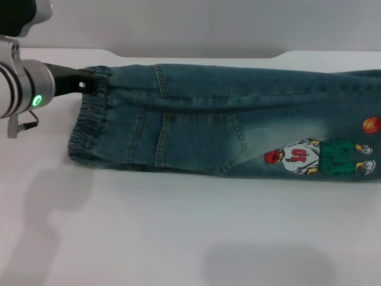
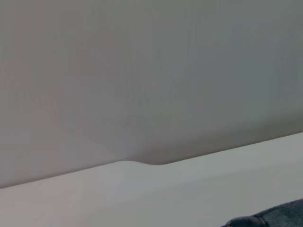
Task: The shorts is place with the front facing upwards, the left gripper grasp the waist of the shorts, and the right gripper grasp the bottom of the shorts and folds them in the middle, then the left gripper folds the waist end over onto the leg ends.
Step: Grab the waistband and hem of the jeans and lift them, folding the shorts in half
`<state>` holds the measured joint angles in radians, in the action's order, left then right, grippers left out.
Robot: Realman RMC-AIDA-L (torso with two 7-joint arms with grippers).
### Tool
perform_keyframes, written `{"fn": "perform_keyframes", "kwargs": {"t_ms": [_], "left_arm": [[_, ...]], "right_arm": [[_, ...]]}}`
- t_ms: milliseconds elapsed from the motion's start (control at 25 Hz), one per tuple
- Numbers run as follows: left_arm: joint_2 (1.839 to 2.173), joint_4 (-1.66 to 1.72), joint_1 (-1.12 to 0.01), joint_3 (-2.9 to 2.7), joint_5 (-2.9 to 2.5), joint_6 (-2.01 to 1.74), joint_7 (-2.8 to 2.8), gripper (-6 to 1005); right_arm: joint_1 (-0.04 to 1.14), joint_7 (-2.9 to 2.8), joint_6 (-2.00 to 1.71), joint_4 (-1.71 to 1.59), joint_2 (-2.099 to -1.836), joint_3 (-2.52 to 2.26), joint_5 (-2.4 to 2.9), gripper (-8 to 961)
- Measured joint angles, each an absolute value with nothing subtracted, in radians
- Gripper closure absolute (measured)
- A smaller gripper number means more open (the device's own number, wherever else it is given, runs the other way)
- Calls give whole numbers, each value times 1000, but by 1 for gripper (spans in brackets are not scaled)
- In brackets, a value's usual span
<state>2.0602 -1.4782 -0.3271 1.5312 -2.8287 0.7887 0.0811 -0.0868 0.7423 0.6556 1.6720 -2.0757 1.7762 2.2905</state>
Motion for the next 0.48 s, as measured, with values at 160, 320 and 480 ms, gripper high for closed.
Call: {"fn": "perform_keyframes", "kwargs": {"t_ms": [160, 320, 480], "left_arm": [[2061, -1438, -332, 1503, -2828, 716, 81, 822], [2064, -1374, -325, 1453, -2827, 563, 74, 818], [2065, -1343, -313, 1424, -2822, 456, 64, 814]], "right_arm": [[-67, 750, 573, 1630, -2076, 1756, 2289, 933], [-42, 766, 480, 1574, -2075, 1722, 2290, 892], [-17, 792, 425, 1523, -2073, 1712, 2292, 850]]}}
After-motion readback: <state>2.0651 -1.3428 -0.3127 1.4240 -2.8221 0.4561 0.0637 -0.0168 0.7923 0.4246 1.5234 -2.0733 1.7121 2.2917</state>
